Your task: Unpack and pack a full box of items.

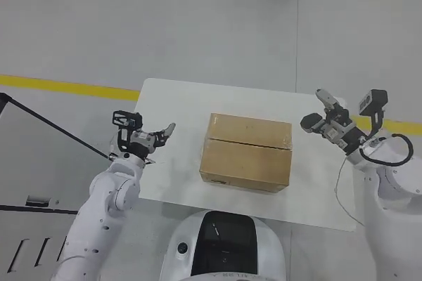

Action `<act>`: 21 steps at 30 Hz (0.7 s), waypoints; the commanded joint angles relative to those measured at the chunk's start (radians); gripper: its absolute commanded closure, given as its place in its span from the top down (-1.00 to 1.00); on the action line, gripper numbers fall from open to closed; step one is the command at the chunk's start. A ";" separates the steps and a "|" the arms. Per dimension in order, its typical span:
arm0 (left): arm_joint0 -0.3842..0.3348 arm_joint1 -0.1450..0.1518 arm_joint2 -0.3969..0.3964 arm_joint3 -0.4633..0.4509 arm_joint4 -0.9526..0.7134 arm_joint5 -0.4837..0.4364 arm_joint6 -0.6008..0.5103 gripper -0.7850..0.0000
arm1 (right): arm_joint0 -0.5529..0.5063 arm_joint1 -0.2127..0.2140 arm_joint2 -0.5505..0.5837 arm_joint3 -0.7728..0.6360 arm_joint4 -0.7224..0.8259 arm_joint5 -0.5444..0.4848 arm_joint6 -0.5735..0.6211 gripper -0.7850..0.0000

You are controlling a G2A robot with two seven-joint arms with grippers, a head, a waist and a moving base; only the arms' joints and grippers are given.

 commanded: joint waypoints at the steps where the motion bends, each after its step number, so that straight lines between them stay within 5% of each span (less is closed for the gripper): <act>1: -0.002 0.003 0.008 -0.013 0.031 -0.049 -0.023 1.00 | -0.004 0.001 -0.005 -0.007 0.000 -0.005 -0.002 1.00; 8: -0.012 -0.001 0.008 -0.010 0.012 -0.015 -0.008 1.00 | -0.005 0.002 -0.014 -0.014 -0.012 -0.011 0.001 1.00; 16: -0.079 -0.039 0.267 0.068 0.115 0.156 0.034 1.00 | -0.046 0.009 -0.005 0.011 -0.044 -0.031 -0.034 1.00; 21: -0.114 -0.053 0.344 0.134 0.212 0.200 0.067 1.00 | -0.069 0.017 0.025 0.012 -0.049 -0.039 -0.019 1.00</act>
